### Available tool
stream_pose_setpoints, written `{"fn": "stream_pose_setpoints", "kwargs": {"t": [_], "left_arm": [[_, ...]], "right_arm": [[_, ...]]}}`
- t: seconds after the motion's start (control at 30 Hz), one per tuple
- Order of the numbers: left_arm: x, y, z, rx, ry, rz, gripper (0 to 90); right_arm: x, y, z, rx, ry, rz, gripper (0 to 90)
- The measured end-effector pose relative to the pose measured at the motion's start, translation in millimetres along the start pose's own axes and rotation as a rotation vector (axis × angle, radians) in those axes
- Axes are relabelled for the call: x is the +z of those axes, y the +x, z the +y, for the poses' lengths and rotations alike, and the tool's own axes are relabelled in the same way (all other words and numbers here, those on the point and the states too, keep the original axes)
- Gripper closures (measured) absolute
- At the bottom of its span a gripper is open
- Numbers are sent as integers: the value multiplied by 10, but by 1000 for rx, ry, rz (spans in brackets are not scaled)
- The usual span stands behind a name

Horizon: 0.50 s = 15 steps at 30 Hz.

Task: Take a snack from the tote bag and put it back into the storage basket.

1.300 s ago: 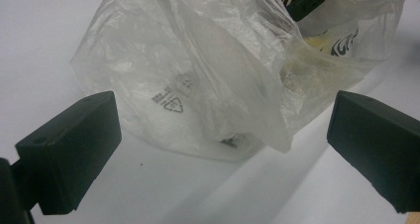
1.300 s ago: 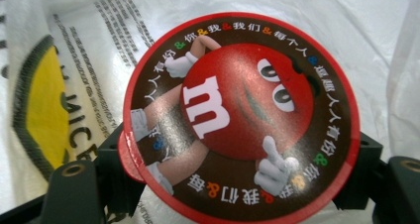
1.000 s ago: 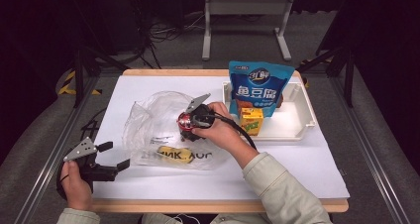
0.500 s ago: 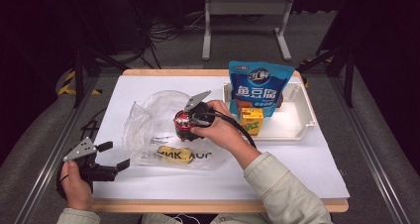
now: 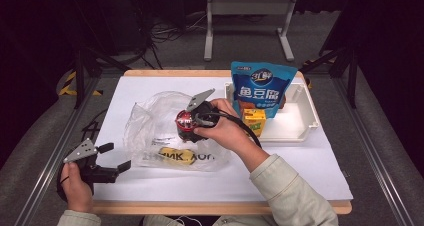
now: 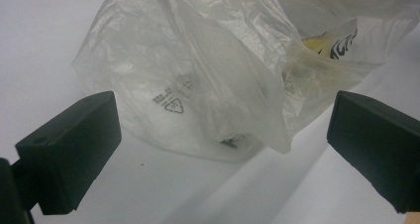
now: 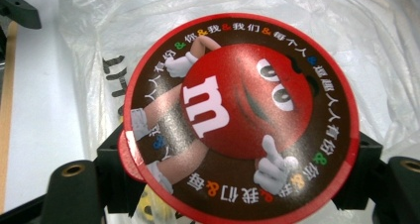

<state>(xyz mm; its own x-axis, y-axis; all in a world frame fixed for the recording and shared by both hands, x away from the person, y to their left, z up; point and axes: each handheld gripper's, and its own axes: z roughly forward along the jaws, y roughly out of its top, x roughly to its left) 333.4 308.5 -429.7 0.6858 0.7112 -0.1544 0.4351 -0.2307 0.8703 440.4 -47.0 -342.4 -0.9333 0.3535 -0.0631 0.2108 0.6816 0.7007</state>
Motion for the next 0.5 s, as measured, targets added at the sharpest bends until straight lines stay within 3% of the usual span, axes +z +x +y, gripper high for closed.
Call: {"fn": "stream_pose_setpoints", "kwargs": {"t": [0.5], "left_arm": [[19, 8, 13, 5, 4, -2, 9]], "right_arm": [[-346, 31, -1, -2, -23, -26, 253]]}}
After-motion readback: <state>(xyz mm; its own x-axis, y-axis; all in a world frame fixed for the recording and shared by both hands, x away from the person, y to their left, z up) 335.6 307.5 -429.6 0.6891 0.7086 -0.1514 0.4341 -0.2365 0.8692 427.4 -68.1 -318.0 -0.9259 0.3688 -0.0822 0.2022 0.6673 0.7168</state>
